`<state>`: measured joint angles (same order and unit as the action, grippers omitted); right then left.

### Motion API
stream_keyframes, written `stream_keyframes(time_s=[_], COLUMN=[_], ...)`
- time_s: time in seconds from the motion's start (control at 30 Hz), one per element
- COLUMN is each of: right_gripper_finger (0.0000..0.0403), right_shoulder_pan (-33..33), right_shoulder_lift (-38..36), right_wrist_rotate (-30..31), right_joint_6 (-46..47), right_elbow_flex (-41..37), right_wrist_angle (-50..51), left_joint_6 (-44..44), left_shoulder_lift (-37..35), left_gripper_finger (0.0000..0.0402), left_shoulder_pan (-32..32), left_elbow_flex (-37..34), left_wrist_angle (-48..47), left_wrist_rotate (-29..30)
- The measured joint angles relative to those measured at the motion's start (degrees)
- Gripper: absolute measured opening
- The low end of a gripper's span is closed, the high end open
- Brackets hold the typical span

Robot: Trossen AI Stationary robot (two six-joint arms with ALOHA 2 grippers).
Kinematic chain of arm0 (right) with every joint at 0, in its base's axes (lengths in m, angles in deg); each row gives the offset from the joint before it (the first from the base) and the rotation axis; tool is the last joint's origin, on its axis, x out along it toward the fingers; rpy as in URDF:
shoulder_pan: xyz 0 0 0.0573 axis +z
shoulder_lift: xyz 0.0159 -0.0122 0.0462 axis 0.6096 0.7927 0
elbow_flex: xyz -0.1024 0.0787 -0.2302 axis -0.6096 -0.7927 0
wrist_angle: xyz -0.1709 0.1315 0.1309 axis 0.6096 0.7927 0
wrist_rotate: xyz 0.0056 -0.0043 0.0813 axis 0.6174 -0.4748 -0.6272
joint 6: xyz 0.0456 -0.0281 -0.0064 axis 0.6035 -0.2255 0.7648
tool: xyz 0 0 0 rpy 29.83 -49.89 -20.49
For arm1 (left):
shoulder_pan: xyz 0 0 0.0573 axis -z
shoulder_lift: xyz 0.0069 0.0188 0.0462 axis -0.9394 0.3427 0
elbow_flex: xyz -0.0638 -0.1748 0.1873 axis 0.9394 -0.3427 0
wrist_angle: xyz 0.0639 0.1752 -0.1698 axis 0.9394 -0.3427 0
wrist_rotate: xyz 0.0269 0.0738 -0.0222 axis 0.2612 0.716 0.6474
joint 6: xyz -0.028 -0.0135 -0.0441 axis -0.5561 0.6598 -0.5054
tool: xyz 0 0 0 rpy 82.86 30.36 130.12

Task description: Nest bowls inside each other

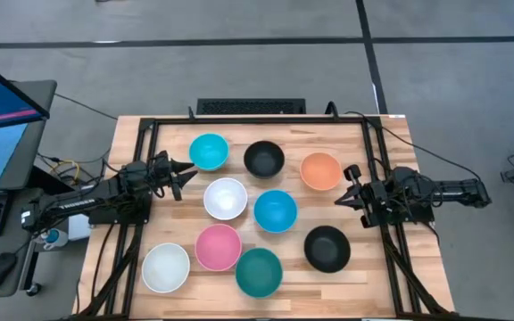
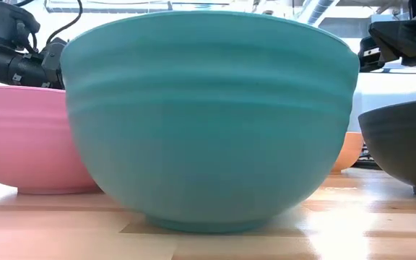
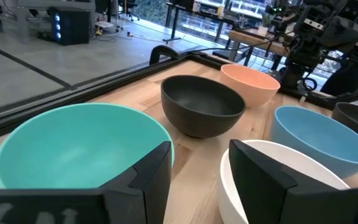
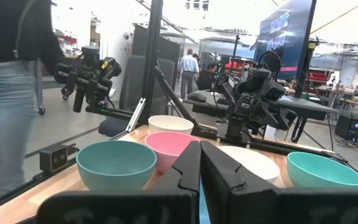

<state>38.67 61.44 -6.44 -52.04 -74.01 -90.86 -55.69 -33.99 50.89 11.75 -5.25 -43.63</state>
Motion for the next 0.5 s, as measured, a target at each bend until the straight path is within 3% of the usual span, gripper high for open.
stream_keyframes(time_s=[0.27,0.5], right_gripper_finger=[0.0033,0.0033], right_shoulder_pan=[0.02,0.02], right_shoulder_lift=[0.0,0.0], right_wrist_rotate=[0.02,0.0], right_joint_6=[-0.01,0.0], right_elbow_flex=[0.0,-0.01], right_wrist_angle=[0.01,0.01], left_joint_6=[-2.62,-13.7], left_shoulder_lift=[0.02,0.02], left_gripper_finger=[0.0153,0.0153], left_shoulder_pan=[0.01,0.01], left_elbow_flex=[0.0,-0.01], left_wrist_angle=[0.01,-0.23], left_wrist_rotate=[-0.03,-3.04])
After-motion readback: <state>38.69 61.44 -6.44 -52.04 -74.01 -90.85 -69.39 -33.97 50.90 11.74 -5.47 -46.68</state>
